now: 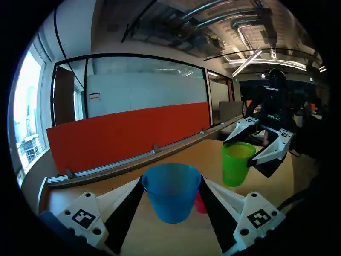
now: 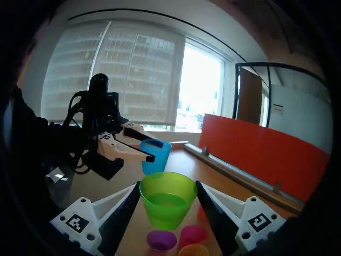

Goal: Pour water

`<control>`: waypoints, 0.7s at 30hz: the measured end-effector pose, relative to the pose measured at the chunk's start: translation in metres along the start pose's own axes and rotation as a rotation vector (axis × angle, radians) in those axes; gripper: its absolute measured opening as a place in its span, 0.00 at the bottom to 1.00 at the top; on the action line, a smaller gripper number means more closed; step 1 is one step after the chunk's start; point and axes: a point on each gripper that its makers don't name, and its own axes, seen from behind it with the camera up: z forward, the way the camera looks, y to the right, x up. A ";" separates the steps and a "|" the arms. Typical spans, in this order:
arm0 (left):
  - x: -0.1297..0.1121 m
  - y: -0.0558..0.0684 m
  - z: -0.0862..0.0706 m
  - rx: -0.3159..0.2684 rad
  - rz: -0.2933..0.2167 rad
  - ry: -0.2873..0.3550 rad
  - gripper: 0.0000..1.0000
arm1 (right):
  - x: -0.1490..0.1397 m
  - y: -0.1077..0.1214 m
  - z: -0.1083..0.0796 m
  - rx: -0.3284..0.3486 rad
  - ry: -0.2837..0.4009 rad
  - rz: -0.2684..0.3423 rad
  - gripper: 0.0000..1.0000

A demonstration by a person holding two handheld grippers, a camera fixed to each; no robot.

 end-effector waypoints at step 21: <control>-0.035 0.023 0.006 -0.056 -0.006 -0.083 0.88 | -0.027 0.018 -0.031 -0.061 -0.078 0.034 0.95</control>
